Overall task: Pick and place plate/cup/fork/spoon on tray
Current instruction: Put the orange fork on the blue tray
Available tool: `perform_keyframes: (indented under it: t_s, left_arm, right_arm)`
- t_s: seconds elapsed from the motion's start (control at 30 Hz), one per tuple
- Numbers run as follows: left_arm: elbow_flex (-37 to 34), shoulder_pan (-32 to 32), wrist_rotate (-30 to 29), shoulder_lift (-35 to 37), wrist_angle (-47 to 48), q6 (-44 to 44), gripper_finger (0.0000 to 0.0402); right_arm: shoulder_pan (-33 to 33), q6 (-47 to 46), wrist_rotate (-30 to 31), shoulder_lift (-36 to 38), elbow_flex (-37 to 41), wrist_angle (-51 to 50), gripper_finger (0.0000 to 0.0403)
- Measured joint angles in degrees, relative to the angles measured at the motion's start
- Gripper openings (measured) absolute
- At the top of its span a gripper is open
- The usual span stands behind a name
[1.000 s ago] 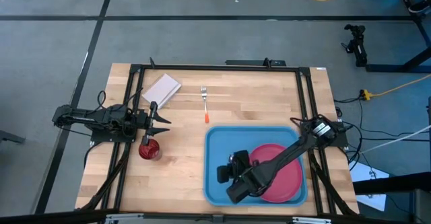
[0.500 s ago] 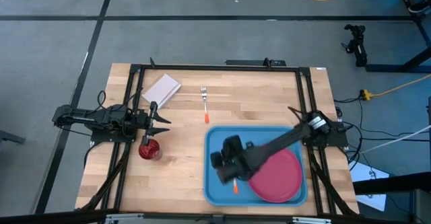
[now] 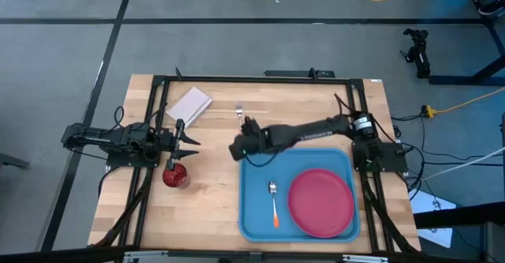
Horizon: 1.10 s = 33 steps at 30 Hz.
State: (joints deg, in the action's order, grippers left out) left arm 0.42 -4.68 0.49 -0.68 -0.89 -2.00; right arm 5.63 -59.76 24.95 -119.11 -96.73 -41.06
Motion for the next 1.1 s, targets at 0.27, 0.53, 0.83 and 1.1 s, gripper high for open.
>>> perform_keyframes:
  t_s: [0.27,0.53,0.83,1.1]
  left_arm:
    - [0.00,0.00,0.00,0.00,0.00,0.00,0.0127]
    - [0.00,0.01,0.00,-0.01,0.00,0.00,0.0127]
    - [-0.01,0.00,0.09,-0.01,0.00,0.00,0.0127]
    - [0.01,0.02,0.11,-0.01,0.00,0.00,0.0127]
  right_arm:
    - [-8.84,3.51,-7.72,-2.37,0.54,6.30,0.0084]
    - [-14.64,5.97,-16.09,-8.03,-0.13,15.90,0.0084]
    - [-16.36,7.71,-13.85,-13.18,-15.89,2.00,0.0065]
    - [-17.45,8.88,-14.88,-21.39,-31.48,-16.32,0.0054]
